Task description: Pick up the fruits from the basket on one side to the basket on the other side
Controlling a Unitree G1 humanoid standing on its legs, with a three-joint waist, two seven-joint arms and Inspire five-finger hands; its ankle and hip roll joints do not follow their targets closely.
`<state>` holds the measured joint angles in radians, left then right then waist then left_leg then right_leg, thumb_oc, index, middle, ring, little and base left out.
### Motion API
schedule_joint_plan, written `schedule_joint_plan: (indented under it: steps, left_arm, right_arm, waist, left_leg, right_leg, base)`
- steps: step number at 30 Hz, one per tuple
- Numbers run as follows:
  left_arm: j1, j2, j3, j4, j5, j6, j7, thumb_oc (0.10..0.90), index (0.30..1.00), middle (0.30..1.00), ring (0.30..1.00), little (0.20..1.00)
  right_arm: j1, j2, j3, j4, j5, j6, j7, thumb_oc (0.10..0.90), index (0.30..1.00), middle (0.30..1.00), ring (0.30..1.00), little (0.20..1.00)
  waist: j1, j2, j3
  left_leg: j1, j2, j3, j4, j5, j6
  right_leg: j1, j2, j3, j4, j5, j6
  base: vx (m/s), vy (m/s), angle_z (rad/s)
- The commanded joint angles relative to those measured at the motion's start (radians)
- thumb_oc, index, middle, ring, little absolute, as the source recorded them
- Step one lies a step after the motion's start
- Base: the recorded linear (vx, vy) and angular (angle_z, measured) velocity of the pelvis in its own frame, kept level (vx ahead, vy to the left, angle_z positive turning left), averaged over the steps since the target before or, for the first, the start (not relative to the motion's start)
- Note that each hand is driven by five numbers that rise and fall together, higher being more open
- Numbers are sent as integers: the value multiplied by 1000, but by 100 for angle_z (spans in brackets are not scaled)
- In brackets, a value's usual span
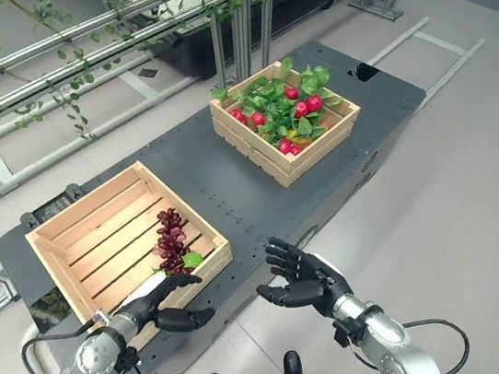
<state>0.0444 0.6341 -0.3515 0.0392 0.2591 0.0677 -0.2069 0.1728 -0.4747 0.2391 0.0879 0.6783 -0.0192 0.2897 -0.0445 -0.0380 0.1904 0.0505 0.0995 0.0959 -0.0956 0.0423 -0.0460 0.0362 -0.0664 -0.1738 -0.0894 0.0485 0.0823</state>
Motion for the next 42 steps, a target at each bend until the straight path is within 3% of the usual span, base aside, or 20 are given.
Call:
schedule_joint_plan:
  steps: [1,4,5,9,14,21,26,34,42]
  left_arm:
    - [-93,17,12,-59,-27,-126,32,800,900,900,900,900]
    - [-113,12,6,-56,-44,-149,107,800,900,900,900,900]
    - [-112,11,30,-56,-37,-208,202,800,900,900,900,900]
    - [-84,15,131,-82,-41,-308,350,800,900,900,900,900]
    - [-36,10,253,-117,2,-375,494,800,900,900,900,900]
    - [-46,14,312,-90,45,-361,669,800,900,900,900,900]
    - [-124,29,295,-42,62,-299,741,800,900,900,900,900]
    - [-330,94,164,131,59,-210,870,800,900,900,900,900]
    - [-466,87,76,297,25,-208,978,800,900,900,900,900]
  right_arm:
    - [-42,17,-20,-104,53,-118,-37,800,900,900,900,900]
    - [-56,26,-17,-72,54,-144,-53,800,900,900,900,900]
    - [-68,35,-17,-57,51,-145,-63,800,900,900,900,900]
    - [-33,48,-37,-61,38,-127,-47,800,900,900,900,900]
    - [36,60,-53,-49,-8,-99,-32,800,900,900,900,900]
    - [89,41,-50,-20,-42,-41,-6,800,900,900,900,900]
    - [88,11,-26,1,-73,-23,3,800,900,900,900,900]
    - [26,-55,50,33,-115,-35,-4,800,900,900,900,900]
    - [-32,-90,102,52,-110,-61,0,800,900,900,900,900]
  waist:
    - [-6,-15,-52]
    - [-4,-6,-58]
    - [0,1,-64]
    - [6,7,-77]
    - [7,1,-80]
    - [-12,-14,-55]
    - [-26,-27,-22]
    - [-60,-60,110]
    - [-74,-84,188]
  left_leg:
    - [33,42,134,11,-15,-9]
    - [13,37,97,8,-14,-16]
    - [4,29,72,8,-20,-18]
    - [3,8,58,8,-35,-14]
    - [15,-10,54,8,-59,-7]
    - [27,-16,72,8,-68,5]
    - [14,-11,86,8,-58,6]
    - [-110,1,97,117,-55,3]
    - [-193,10,93,190,-52,-9]
  right_leg:
    - [-12,-51,-22,2,21,53]
    - [-15,-53,-38,2,17,52]
    - [-15,-57,-34,2,15,53]
    - [-21,-69,-23,2,15,57]
    - [-19,-87,-21,2,17,69]
    - [-50,-89,4,49,3,79]
    - [-91,-86,26,83,-4,84]
    - [-200,-64,69,165,-18,76]
    - [-257,-50,73,214,-29,62]
  base:
    - [17,0,74]
    - [28,68,68]
    - [52,113,40]
    - [63,122,21]
    - [68,112,4]
    - [44,61,-3]
    - [-8,14,-13]
    - [-89,-13,-11]
    - [-64,-4,-6]
